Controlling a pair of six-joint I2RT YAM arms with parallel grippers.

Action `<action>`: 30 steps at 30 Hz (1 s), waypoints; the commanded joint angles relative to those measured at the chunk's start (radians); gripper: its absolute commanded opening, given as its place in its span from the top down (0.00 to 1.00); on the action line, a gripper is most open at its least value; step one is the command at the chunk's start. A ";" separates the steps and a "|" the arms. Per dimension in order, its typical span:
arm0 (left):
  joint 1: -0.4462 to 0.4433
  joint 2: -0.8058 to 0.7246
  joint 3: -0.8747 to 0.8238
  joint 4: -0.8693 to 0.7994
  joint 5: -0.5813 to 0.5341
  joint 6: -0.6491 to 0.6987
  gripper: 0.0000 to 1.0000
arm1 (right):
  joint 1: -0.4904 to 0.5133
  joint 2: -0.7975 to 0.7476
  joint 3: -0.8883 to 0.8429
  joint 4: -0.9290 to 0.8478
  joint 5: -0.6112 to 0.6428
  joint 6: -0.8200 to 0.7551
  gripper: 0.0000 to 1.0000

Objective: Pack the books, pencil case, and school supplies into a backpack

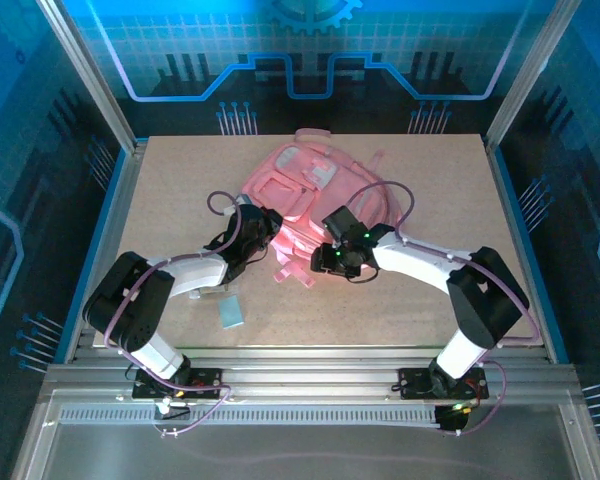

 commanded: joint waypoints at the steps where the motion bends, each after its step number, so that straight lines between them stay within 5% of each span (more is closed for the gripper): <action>1: -0.007 -0.054 0.013 0.080 -0.026 -0.018 1.00 | 0.006 0.047 -0.013 0.128 0.043 0.062 0.48; 16: -0.017 -0.068 -0.007 0.078 -0.041 -0.034 1.00 | -0.002 0.124 -0.011 0.216 0.218 0.096 0.81; 24: 0.014 -0.058 -0.001 0.060 -0.066 0.008 1.00 | -0.028 0.048 -0.026 0.158 0.111 -0.086 1.00; 30: 0.086 -0.019 0.008 0.055 -0.072 0.050 1.00 | -0.118 -0.044 -0.042 -0.059 -0.034 -0.258 1.00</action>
